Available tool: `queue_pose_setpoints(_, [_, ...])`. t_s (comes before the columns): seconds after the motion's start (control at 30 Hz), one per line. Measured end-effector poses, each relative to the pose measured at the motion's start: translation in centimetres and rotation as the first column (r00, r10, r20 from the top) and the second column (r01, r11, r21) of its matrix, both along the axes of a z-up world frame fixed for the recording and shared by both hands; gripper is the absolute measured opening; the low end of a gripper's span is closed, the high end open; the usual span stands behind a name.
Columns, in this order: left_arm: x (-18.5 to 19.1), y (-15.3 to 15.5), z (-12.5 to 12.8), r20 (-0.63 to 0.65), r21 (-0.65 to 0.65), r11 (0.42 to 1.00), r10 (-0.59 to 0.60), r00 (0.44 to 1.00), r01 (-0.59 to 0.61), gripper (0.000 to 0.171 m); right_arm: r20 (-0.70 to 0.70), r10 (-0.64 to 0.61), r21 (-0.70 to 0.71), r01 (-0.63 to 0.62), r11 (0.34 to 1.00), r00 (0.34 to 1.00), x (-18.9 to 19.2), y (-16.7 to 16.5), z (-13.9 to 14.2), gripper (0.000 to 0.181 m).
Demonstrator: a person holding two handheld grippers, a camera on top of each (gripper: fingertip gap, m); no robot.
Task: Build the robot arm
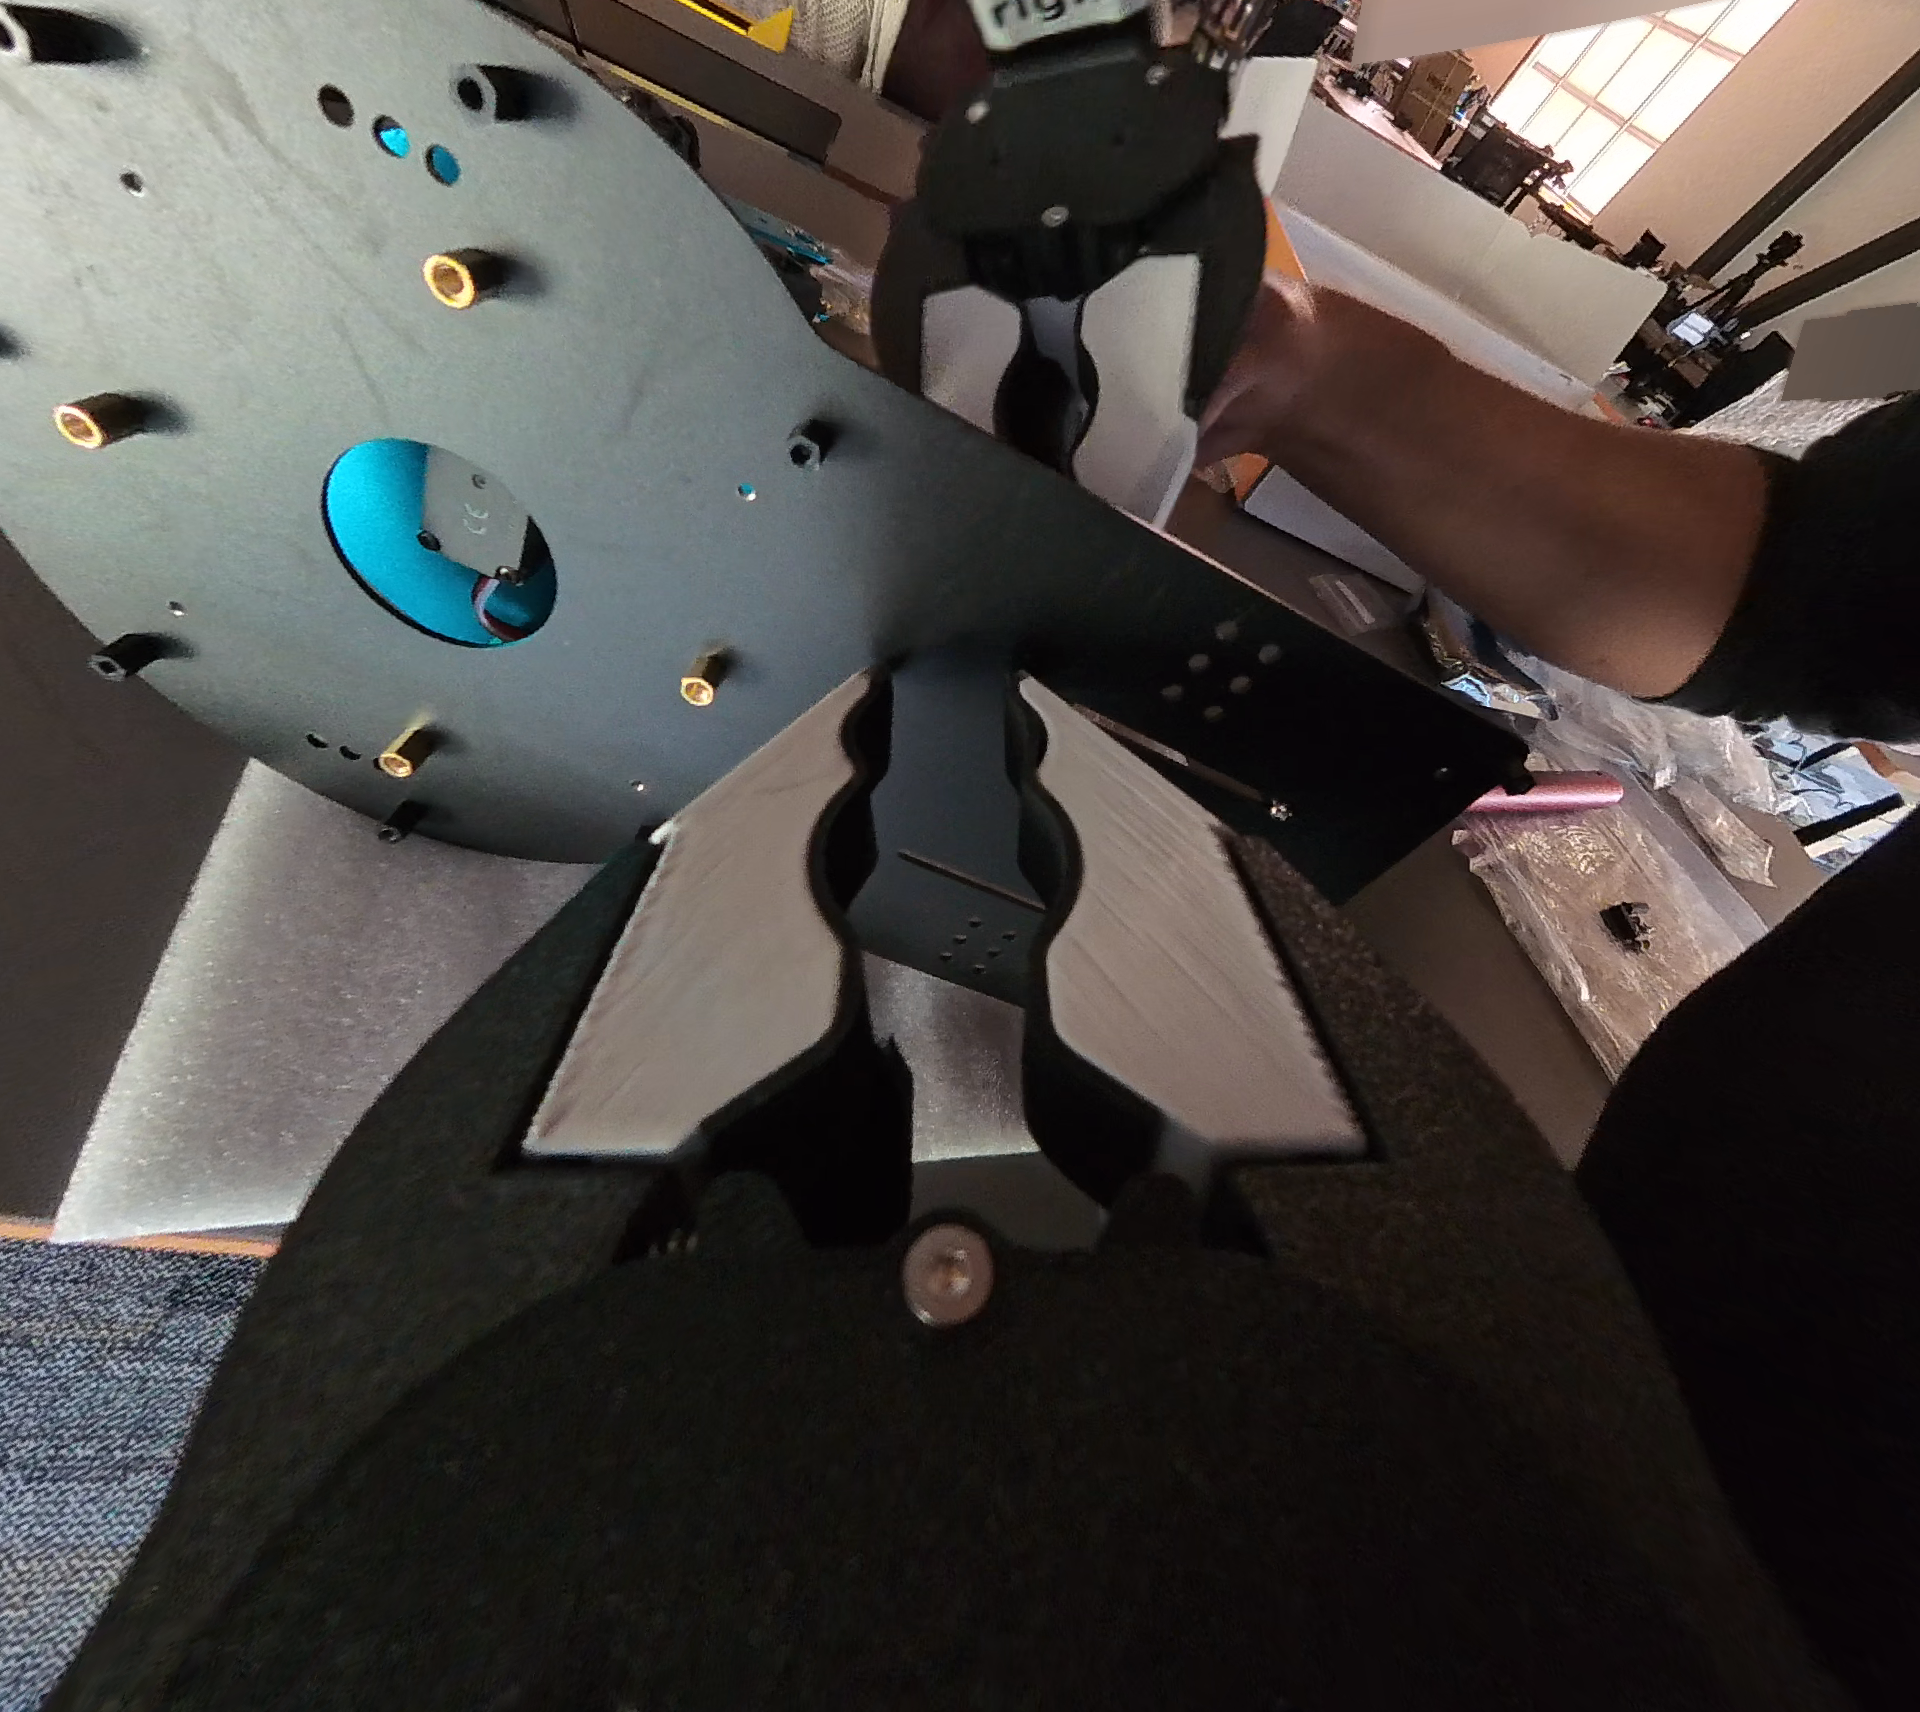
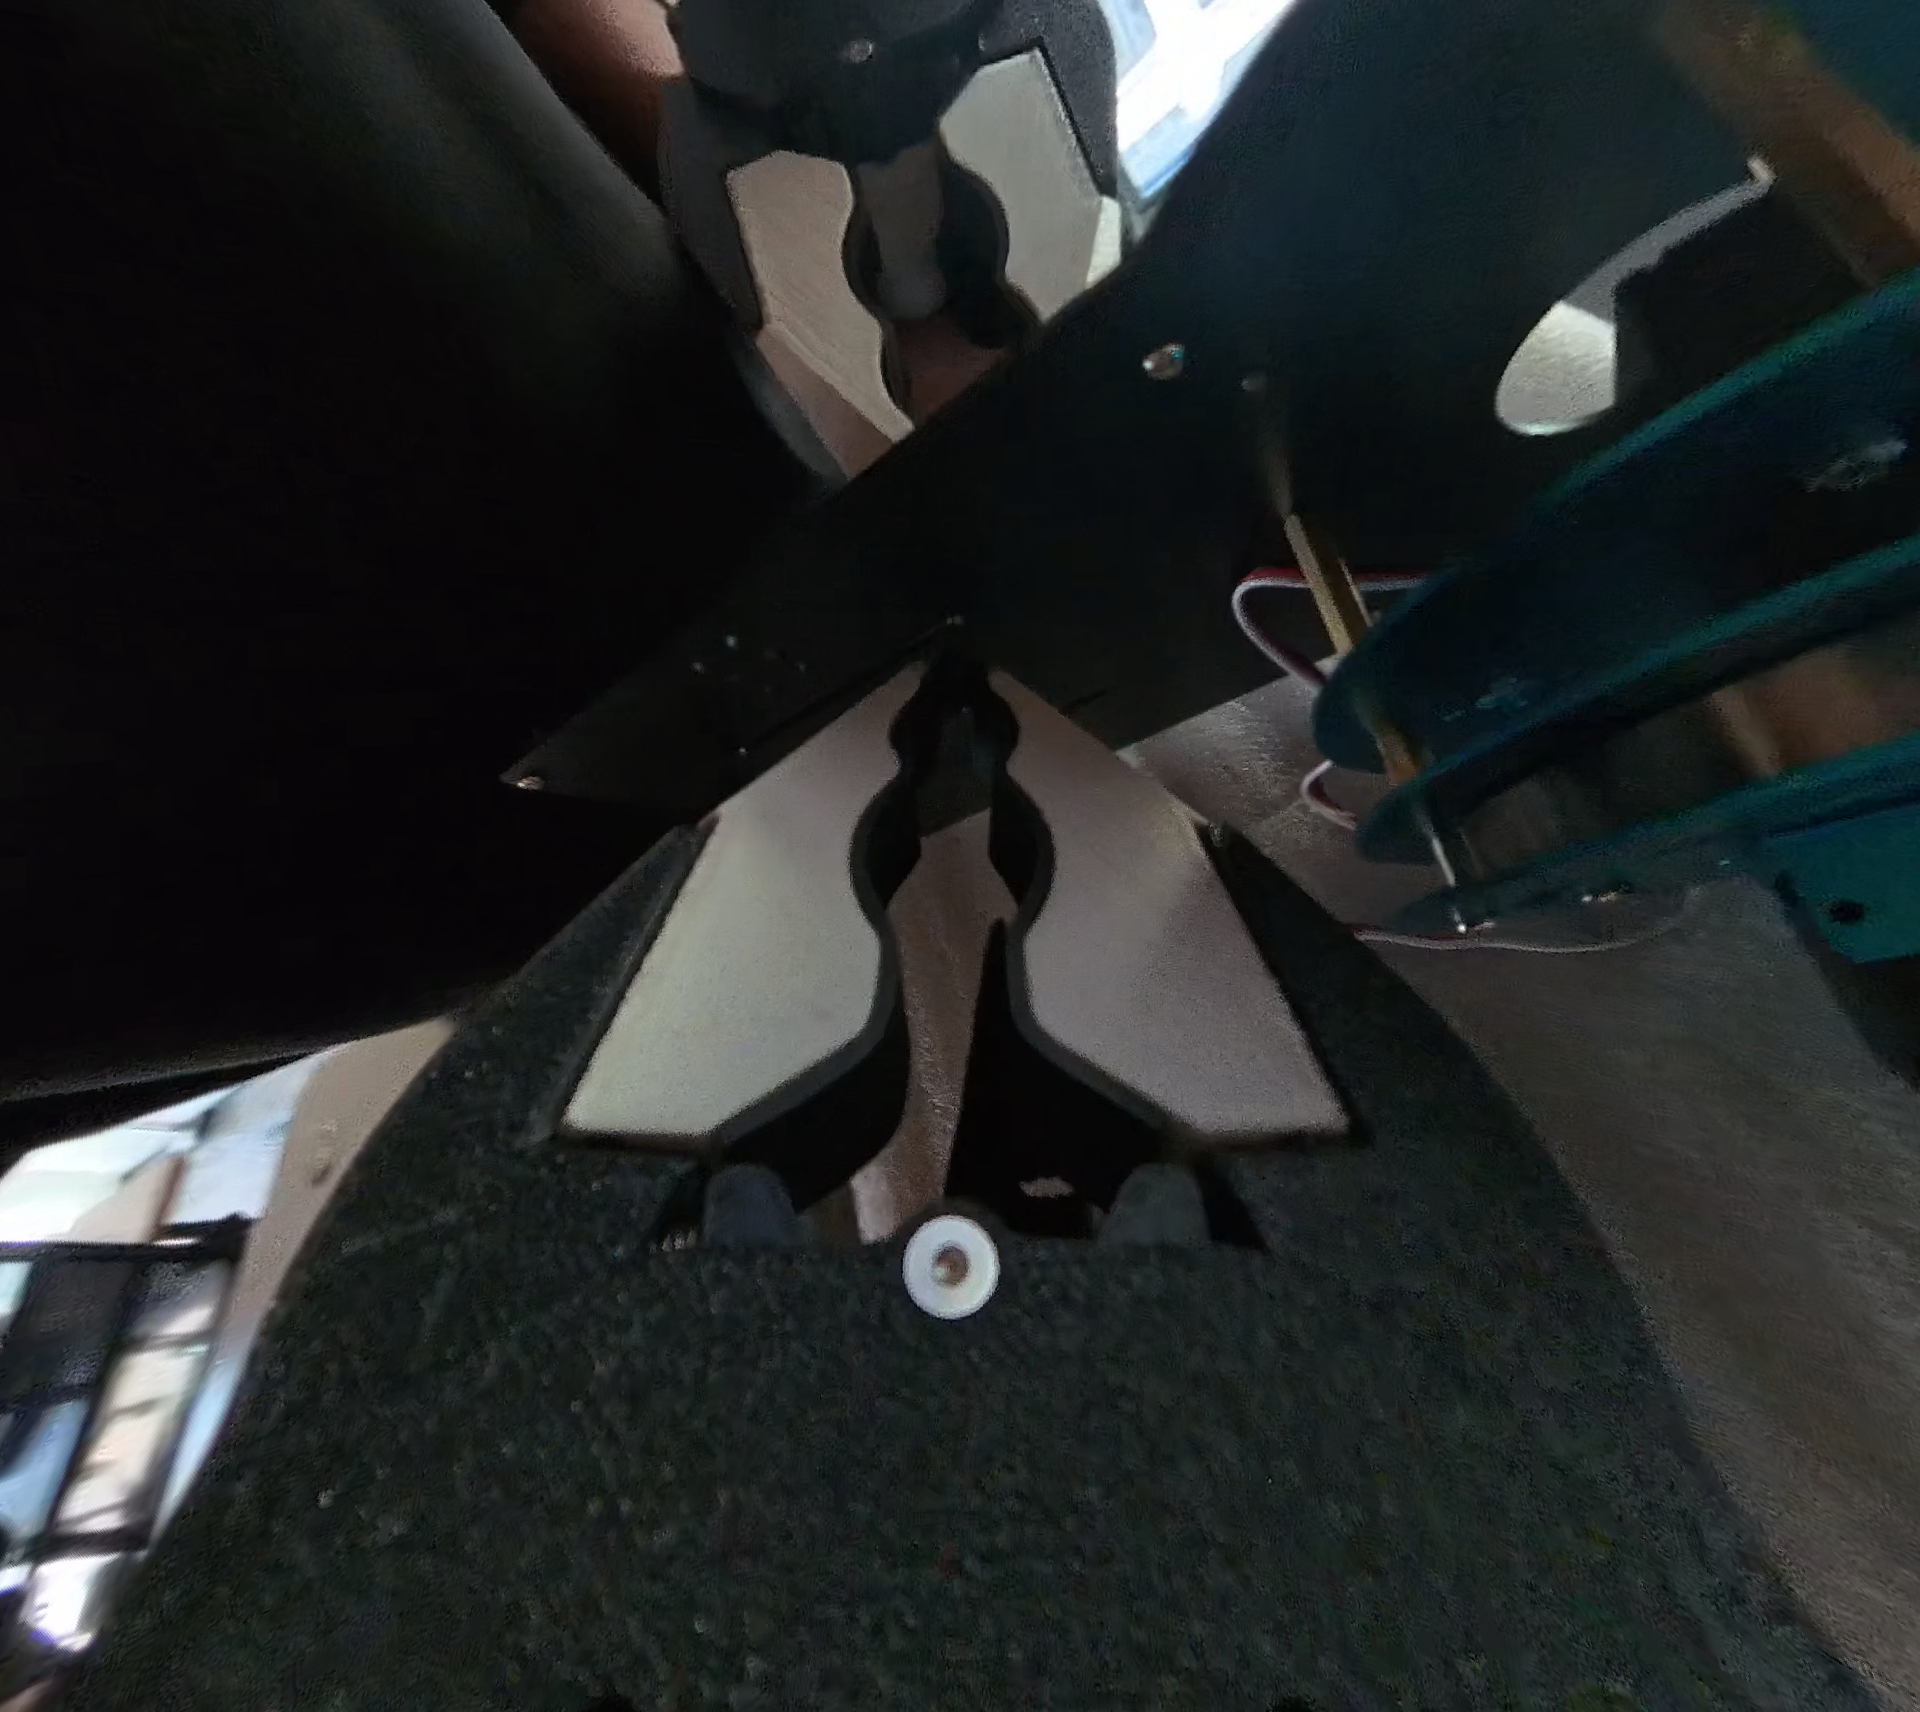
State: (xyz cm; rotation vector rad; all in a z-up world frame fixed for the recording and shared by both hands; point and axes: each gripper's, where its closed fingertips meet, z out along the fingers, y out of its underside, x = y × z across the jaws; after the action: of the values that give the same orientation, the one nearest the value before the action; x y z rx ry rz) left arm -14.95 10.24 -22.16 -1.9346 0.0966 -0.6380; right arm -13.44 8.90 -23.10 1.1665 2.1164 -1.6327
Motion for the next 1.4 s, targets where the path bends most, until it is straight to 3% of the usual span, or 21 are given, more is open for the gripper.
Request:
queue_pose_setpoints(0.17, [0.0,0.0,0.0,0.001,-0.007,1.0,0.0,1.0,0.0,0.019,-0.035,-0.034,-0.001,0.034,0.999,0.999,-0.3,0.3,0.0,0.006])
queue_pose_setpoints(0.33, [0.0,0.1,-0.1,0.01,-0.013,1.0,-0.005,1.0,0.005,0.02,-0.252,-0.071,0.235,0.132,0.963,0.965,0.0,1.1,0.6,0.026])
queue_pose_setpoints(0.5, [-0.1,0.1,-0.1,0.007,-0.014,1.0,-0.004,1.0,0.004,0.02,-0.471,0.028,0.455,0.216,0.864,0.882,0.6,0.5,2.5,0.023])
queue_pose_setpoints(0.63, [-0.1,0.1,-0.1,0.005,-0.014,1.0,0.001,1.0,-0.001,0.02,-0.396,0.083,0.596,0.187,0.781,0.915,0.1,0.9,0.6,0.02])
queue_pose_setpoints(0.9, [0.0,0.2,-0.1,0.001,-0.01,1.0,0.003,1.0,-0.003,0.02,-0.282,0.139,0.584,0.055,0.81,0.949,0.2,0.1,-1.4,0.026])
queue_pose_setpoints(1.1, [0.0,0.3,-0.1,-0.003,-0.009,1.0,0.002,1.0,-0.002,0.021,-0.288,0.127,0.548,0.055,0.834,0.949,0.4,0.8,-0.3,0.024])
queue_pose_setpoints(1.27, [0.0,0.3,-0.1,-0.002,-0.007,1.0,0.002,1.0,-0.002,0.02,-0.266,0.149,0.564,0.028,0.826,0.953,0.1,0.4,-1.6,0.025])
queue_pose_setpoints(1.4, [0.0,0.3,-0.1,-0.008,-0.005,1.0,0.005,1.0,-0.005,0.02,-0.282,0.13,0.53,0.041,0.847,0.951,0.5,1.2,-0.2,0.022])
